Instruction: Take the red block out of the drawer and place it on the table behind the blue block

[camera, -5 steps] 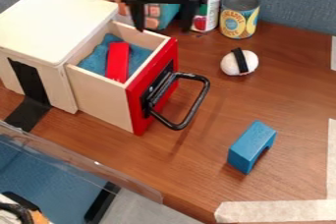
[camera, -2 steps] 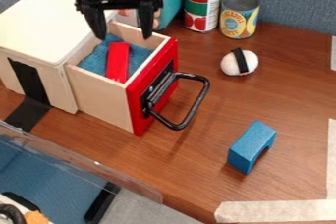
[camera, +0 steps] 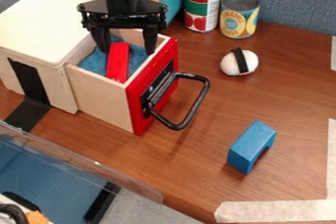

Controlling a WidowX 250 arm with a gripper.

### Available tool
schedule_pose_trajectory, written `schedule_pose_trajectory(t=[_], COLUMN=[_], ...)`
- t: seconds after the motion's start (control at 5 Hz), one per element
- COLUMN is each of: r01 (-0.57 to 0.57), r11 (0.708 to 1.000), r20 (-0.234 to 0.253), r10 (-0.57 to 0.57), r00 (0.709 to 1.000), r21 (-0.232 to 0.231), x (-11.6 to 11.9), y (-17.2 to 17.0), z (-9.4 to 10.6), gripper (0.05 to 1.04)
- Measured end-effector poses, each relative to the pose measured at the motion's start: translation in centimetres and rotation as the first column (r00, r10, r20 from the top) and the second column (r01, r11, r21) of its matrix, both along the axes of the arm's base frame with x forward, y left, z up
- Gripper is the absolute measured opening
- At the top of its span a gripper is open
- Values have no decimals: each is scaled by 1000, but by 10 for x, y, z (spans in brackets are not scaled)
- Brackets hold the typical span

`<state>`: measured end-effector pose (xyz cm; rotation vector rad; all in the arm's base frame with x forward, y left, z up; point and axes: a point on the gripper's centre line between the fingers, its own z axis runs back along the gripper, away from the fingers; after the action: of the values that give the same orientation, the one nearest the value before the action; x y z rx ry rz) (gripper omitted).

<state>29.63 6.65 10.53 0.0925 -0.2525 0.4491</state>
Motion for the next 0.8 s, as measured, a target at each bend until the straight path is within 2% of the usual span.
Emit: schedule_pose_trajectory(t=[0.2,0.6,0.8], r01=[-2,3,-5], r11=[999,998,997], r20=[27,20,-10], r10=[1,-4,6], r00=[1000,1000,1000], r21=[38,57,71], x=[5,5,4], y=[1,5,10], z=[2,0,-9], gripper=[1000,1000,1001])
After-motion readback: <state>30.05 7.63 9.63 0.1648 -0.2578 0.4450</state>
